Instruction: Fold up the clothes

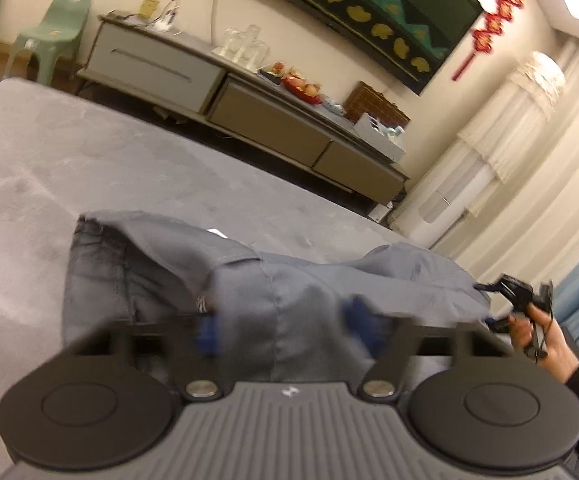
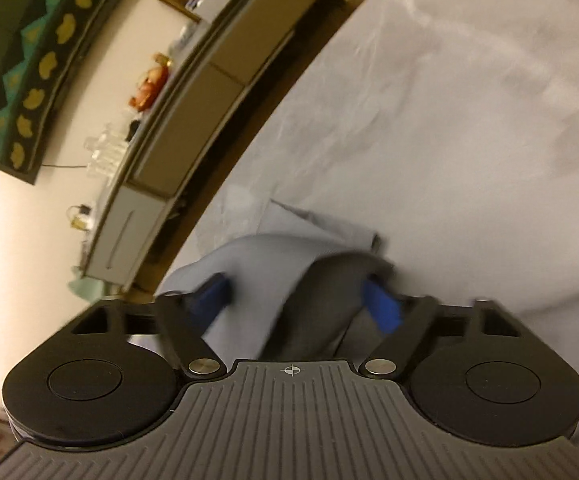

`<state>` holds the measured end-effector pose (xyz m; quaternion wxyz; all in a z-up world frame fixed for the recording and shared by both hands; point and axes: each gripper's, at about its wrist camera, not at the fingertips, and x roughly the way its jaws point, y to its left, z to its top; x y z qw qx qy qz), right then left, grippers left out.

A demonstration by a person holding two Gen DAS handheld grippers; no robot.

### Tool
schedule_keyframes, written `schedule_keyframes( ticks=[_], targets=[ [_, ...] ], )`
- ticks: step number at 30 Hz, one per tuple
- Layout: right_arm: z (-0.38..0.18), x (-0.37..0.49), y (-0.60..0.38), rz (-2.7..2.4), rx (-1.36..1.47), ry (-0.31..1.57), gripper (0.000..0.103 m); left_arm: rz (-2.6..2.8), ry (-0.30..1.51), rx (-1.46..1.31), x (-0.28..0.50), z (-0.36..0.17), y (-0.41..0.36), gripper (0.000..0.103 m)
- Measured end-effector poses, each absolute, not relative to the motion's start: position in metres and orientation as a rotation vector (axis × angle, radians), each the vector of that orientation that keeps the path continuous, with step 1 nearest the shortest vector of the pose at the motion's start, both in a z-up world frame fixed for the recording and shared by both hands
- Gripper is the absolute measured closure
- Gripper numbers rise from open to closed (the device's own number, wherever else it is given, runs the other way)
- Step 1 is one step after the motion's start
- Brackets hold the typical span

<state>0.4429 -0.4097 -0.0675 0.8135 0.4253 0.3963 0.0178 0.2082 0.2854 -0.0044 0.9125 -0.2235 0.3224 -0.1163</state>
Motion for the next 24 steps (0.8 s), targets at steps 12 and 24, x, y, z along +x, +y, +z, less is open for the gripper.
schedule_keyframes(
  ticks=[12,24],
  targets=[
    [0.115,0.323,-0.33,0.195,0.145,0.165,0.103,-0.129,0.087,-0.59,0.112,0.084,0.346,0.099],
    [-0.009,0.347,-0.345,0.051,0.379,0.781,0.043,0.073,0.55,-0.569,0.17,0.015,0.354,0.098]
  ],
)
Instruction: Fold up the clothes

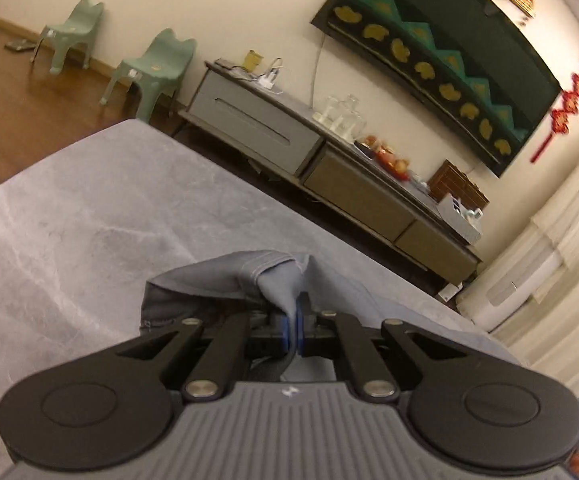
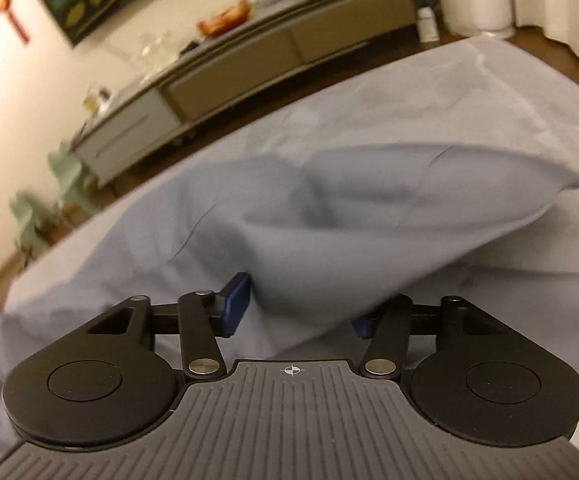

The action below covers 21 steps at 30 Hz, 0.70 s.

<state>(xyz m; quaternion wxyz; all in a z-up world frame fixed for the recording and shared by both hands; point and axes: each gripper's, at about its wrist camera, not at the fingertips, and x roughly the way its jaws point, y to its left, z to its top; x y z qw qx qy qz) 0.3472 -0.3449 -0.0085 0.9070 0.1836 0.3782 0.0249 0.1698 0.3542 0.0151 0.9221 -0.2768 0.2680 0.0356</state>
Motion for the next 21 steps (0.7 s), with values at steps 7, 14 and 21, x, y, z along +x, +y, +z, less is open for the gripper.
schedule_keyframes(
  ticks=[7,14,21],
  targets=[
    [-0.012,0.377,-0.409,-0.182,0.372,0.729,0.016,0.081,0.558,-0.52,0.181,0.007,0.356,0.094],
    [-0.033,0.414,-0.46,-0.237,0.414,0.743,0.016,0.095,0.579,-0.479,0.196,-0.001,0.355,0.068],
    [-0.054,0.462,-0.427,-0.029,0.191,0.928,0.078,-0.023,0.659,-0.425,0.221,-0.015,0.338,0.048]
  ],
)
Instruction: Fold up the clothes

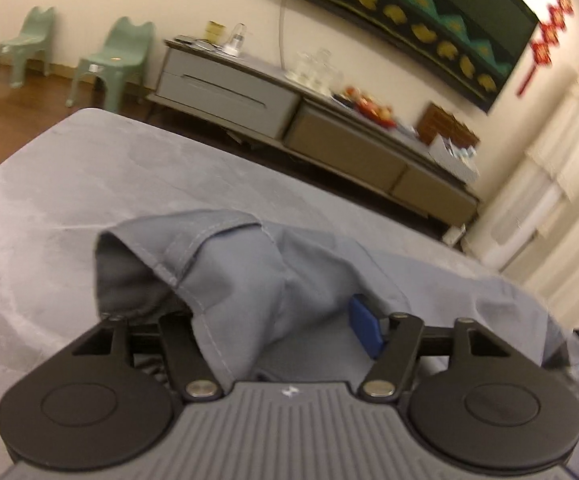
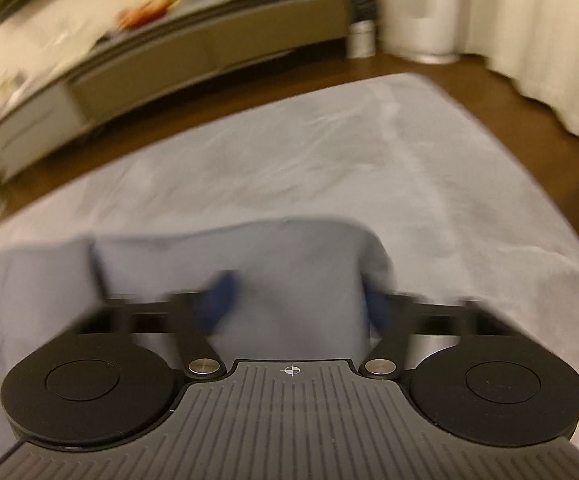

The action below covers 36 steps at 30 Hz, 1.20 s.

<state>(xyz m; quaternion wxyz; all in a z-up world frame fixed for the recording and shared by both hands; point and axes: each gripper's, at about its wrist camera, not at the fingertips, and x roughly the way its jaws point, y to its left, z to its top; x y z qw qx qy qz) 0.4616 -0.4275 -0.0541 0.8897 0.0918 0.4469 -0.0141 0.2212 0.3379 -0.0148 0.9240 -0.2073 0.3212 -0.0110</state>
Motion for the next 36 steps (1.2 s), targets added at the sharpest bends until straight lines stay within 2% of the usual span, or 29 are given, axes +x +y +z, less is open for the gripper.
schedule_keyframes(
  ticks=[1,2,3,5,9,10,12,13,15,16,17,18,19,20,21,22,23,26,31,36],
  targets=[
    [-0.053,0.462,-0.422,0.008,0.177,0.947,0.099,-0.037,0.661,-0.422,0.222,-0.015,0.337,0.064],
    [-0.05,0.457,-0.416,0.032,0.149,0.94,0.099,-0.043,0.646,-0.427,0.22,-0.013,0.339,0.087],
    [-0.043,0.45,-0.412,0.042,0.118,0.913,0.1,-0.045,0.623,-0.435,0.217,-0.01,0.341,0.092],
    [-0.014,0.429,-0.416,0.034,0.132,0.8,0.101,-0.045,0.551,-0.457,0.207,0.002,0.348,0.099],
    [0.06,0.38,-0.447,-0.104,0.261,0.458,0.101,-0.045,0.277,-0.618,0.18,0.054,0.378,0.1],
    [0.072,0.377,-0.45,-0.159,0.265,0.419,0.101,-0.006,0.307,-0.617,0.192,0.055,0.377,0.1],
    [0.071,0.399,-0.445,-0.296,0.218,0.473,0.101,0.101,0.428,-0.588,0.226,0.048,0.373,0.099],
    [0.059,0.421,-0.439,-0.34,0.168,0.542,0.098,0.16,0.522,-0.571,0.248,0.036,0.369,0.094],
    [0.02,0.458,-0.426,-0.396,0.031,0.729,0.075,0.234,0.706,-0.559,0.281,-0.004,0.361,0.086],
    [0.004,0.463,-0.423,-0.399,0.012,0.811,0.069,0.239,0.753,-0.544,0.287,-0.018,0.358,0.083],
    [-0.009,0.465,-0.42,-0.398,0.005,0.875,0.068,0.226,0.781,-0.522,0.287,-0.025,0.356,0.079],
    [-0.008,0.452,-0.421,-0.375,0.07,0.839,0.065,0.21,0.789,-0.508,0.284,-0.026,0.357,0.075],
    [-0.004,0.435,-0.421,-0.337,0.15,0.791,0.047,0.194,0.773,-0.509,0.276,-0.02,0.361,0.068],
    [0.0,0.416,-0.421,-0.295,0.219,0.759,0.034,0.177,0.749,-0.513,0.267,-0.012,0.365,0.055],
    [0.004,0.396,-0.422,-0.264,0.272,0.728,0.03,0.164,0.721,-0.516,0.256,-0.004,0.367,0.047],
    [0.006,0.372,-0.424,-0.247,0.298,0.706,0.026,0.153,0.691,-0.517,0.242,0.004,0.369,0.034],
    [0.008,0.349,-0.425,-0.231,0.324,0.683,0.023,0.136,0.671,-0.515,0.229,0.011,0.37,0.028],
    [0.001,0.296,-0.434,-0.233,0.354,0.654,0.017,0.074,0.671,-0.489,0.194,0.019,0.365,0.026],
    [-0.014,0.266,-0.446,-0.211,0.345,0.705,0.017,0.039,0.736,-0.31,0.153,0.01,0.334,0.016],
    [-0.029,0.249,-0.452,-0.163,0.339,0.745,0.015,0.006,0.8,-0.166,0.133,-0.016,0.313,0.015]
  ],
)
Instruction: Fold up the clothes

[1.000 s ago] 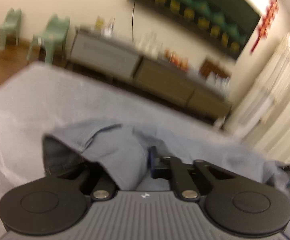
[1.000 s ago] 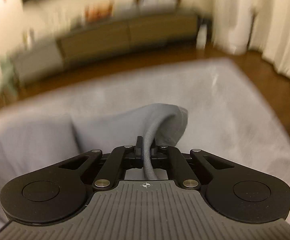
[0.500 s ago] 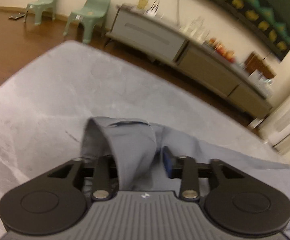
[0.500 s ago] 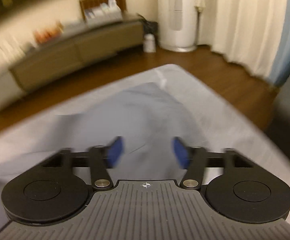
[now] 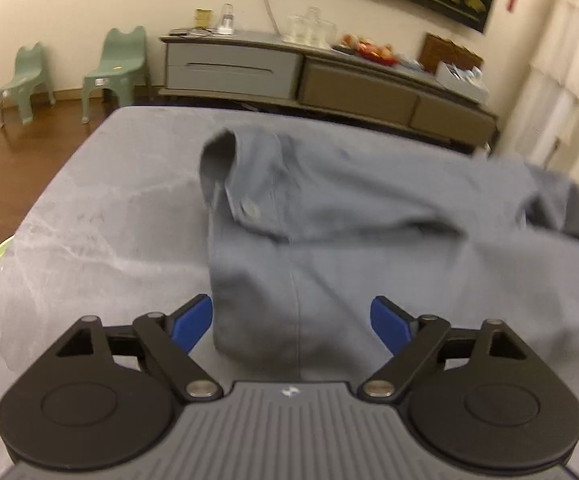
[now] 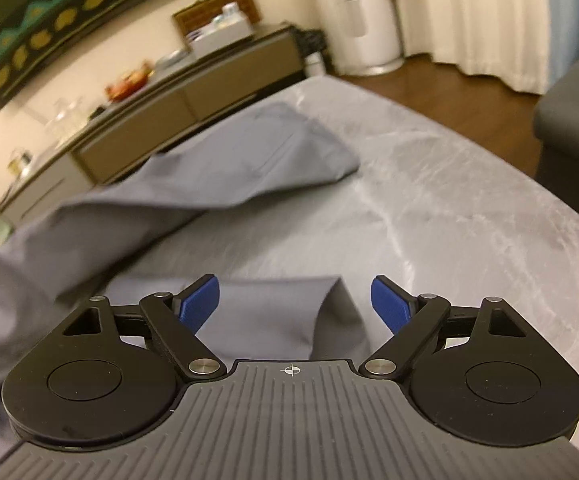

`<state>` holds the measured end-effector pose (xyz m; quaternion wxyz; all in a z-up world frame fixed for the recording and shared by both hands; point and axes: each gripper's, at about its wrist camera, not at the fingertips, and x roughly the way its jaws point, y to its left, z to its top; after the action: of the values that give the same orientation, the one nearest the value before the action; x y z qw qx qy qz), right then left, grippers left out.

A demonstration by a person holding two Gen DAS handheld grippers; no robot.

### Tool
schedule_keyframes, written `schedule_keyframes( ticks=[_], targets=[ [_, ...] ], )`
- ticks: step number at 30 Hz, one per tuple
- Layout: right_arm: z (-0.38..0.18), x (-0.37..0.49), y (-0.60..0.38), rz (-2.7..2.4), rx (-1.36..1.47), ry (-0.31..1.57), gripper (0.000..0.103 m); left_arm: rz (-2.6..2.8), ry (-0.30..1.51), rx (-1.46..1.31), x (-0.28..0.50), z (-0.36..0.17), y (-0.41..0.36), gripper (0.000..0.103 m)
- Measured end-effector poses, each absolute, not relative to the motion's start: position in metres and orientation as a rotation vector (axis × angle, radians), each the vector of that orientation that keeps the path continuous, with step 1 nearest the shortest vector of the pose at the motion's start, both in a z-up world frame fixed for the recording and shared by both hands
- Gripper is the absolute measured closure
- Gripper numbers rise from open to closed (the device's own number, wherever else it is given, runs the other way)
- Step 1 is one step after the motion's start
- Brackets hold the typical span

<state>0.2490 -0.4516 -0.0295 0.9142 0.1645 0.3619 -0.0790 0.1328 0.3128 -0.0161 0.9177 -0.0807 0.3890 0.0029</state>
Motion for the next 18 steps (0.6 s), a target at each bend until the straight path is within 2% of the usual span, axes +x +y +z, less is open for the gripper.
schedule_keyframes(
  ticks=[5,8,9,10,11,12,13,14,18],
  targets=[
    [-0.043,0.247,-0.448,-0.117,0.281,0.782,0.013,-0.068,0.739,-0.167,0.125,-0.027,0.311,0.015],
    [-0.05,0.251,-0.443,-0.09,0.228,0.803,0.013,-0.132,0.721,-0.167,0.134,-0.026,0.303,0.019],
    [-0.053,0.252,-0.442,-0.081,0.21,0.809,0.013,-0.139,0.714,-0.155,0.137,-0.026,0.298,0.021],
    [-0.055,0.254,-0.44,-0.073,0.192,0.816,0.015,-0.142,0.711,-0.148,0.14,-0.025,0.295,0.035],
    [-0.058,0.255,-0.438,-0.064,0.175,0.823,0.027,-0.147,0.709,-0.145,0.143,-0.024,0.292,0.064],
    [-0.06,0.257,-0.437,-0.055,0.157,0.829,0.036,-0.147,0.707,-0.156,0.146,-0.022,0.293,0.082],
    [-0.062,0.258,-0.436,-0.047,0.147,0.836,0.068,-0.154,0.703,-0.192,0.148,-0.02,0.296,0.091],
    [-0.059,0.26,-0.44,-0.042,0.185,0.842,0.097,-0.166,0.683,-0.231,0.149,-0.016,0.299,0.091],
    [-0.018,0.244,-0.459,0.017,0.382,0.706,0.1,-0.202,0.448,-0.407,0.129,0.032,0.32,0.095]
  ],
)
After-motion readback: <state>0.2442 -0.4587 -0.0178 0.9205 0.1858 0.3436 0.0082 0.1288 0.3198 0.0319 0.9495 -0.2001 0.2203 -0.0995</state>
